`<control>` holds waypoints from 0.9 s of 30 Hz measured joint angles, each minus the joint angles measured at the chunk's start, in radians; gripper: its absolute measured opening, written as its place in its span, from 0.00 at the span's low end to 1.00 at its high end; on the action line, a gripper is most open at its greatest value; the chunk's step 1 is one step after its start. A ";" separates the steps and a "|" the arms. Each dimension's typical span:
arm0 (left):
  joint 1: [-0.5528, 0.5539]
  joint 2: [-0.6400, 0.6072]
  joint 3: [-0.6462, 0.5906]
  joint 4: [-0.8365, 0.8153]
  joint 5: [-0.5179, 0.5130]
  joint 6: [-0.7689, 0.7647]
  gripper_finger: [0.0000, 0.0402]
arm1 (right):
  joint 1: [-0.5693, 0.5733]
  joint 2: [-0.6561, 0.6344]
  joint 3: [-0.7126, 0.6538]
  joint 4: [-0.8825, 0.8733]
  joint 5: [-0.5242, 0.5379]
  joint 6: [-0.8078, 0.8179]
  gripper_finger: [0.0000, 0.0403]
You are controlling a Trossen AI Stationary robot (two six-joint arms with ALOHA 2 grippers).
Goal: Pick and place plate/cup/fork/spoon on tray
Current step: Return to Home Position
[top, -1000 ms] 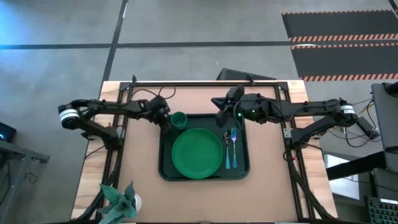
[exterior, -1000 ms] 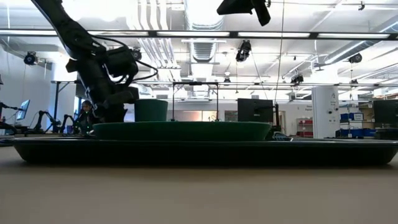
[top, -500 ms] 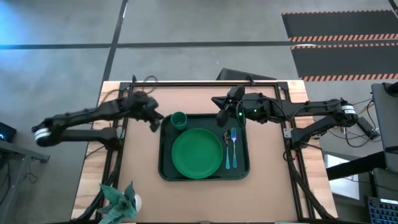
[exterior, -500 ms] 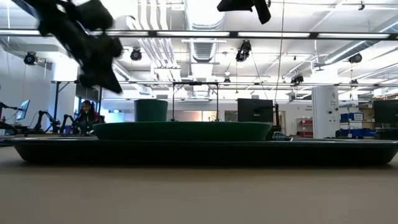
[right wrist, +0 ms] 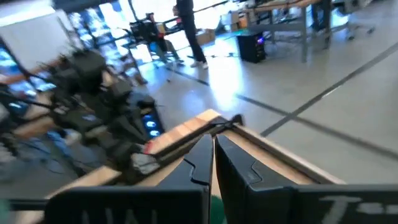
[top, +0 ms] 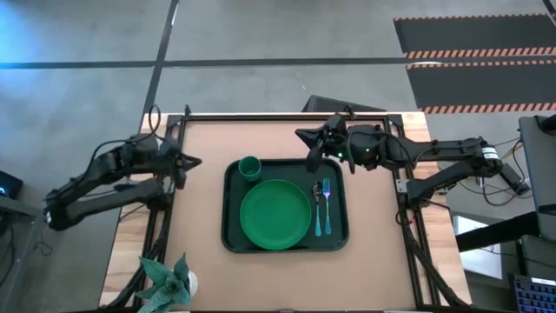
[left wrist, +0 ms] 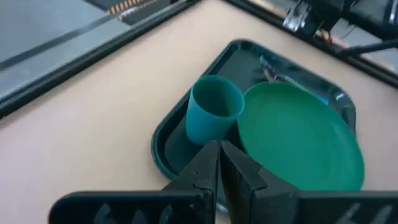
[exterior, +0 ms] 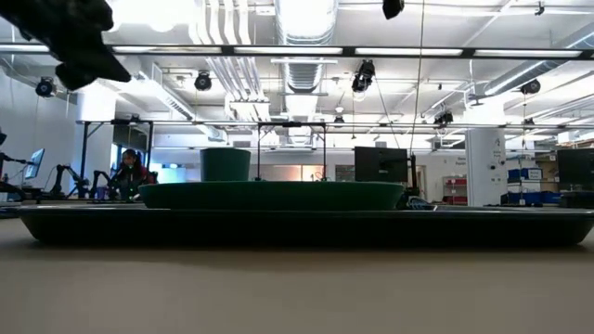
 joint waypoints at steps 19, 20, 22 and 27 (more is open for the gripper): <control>0.000 -0.229 0.035 -0.101 0.004 -0.002 0.00 | 0.113 0.014 0.142 0.002 -0.477 -0.202 0.02; -0.001 -0.232 0.035 -0.101 0.005 -0.002 0.00 | 0.113 0.022 0.138 0.001 -0.477 -0.213 0.02; -0.001 -0.233 0.035 -0.101 0.006 -0.003 0.00 | 0.112 0.047 0.136 0.001 -0.476 -0.241 0.02; -0.001 -0.223 0.035 -0.101 0.057 -0.003 0.00 | 0.113 0.105 0.135 0.016 -0.477 -0.199 0.02</control>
